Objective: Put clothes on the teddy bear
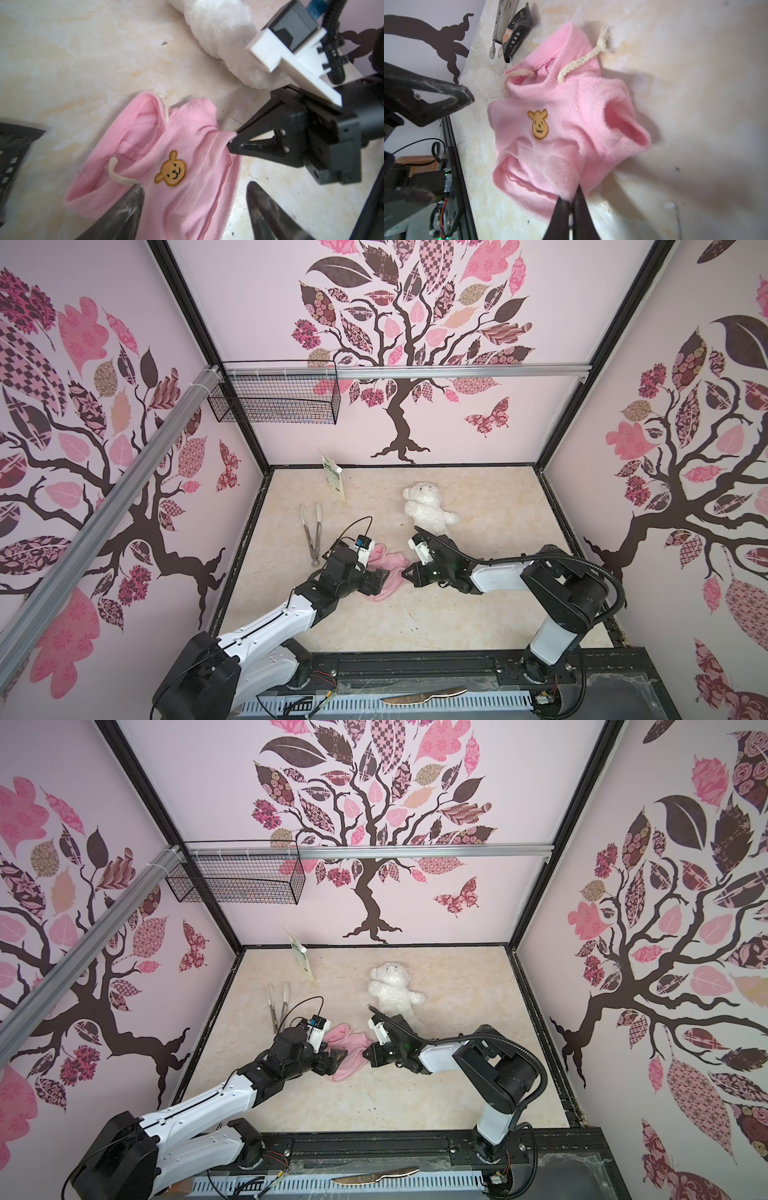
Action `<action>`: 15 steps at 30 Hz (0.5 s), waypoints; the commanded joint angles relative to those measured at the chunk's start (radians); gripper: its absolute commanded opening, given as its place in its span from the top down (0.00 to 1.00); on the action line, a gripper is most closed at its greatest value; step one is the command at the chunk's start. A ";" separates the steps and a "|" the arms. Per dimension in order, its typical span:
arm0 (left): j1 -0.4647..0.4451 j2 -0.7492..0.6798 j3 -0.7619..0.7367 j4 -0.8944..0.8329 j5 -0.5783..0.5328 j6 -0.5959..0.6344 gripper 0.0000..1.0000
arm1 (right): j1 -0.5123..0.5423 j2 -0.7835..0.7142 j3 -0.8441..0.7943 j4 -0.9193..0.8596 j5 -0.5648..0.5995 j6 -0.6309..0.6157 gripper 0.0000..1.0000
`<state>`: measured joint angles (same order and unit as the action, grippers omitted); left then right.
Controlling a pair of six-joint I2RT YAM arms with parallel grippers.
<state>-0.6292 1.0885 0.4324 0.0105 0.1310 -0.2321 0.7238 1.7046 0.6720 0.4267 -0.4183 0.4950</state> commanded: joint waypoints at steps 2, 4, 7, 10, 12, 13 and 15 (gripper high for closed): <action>-0.047 0.048 0.035 0.022 0.026 0.128 0.19 | -0.005 -0.078 0.004 0.001 -0.092 0.017 0.95; -0.082 0.080 0.057 -0.007 -0.015 0.168 0.21 | -0.022 -0.089 0.004 -0.014 -0.102 0.019 0.95; -0.119 0.141 0.090 -0.029 -0.068 0.200 0.22 | -0.043 -0.092 0.006 -0.015 -0.136 0.028 0.95; -0.132 0.191 0.107 -0.029 -0.105 0.207 0.23 | -0.047 -0.087 0.019 -0.015 -0.162 0.036 0.95; -0.134 0.215 0.115 -0.028 -0.128 0.206 0.25 | -0.047 -0.086 0.021 -0.013 -0.170 0.037 0.95; -0.135 0.222 0.119 -0.028 -0.130 0.206 0.25 | -0.047 -0.085 0.023 -0.014 -0.171 0.036 0.95; -0.135 0.236 0.127 -0.027 -0.131 0.209 0.28 | -0.049 -0.081 0.027 -0.022 -0.173 0.030 0.95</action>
<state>-0.7601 1.3090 0.5171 -0.0128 0.0334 -0.0486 0.6773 1.6386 0.6666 0.4248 -0.5579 0.5240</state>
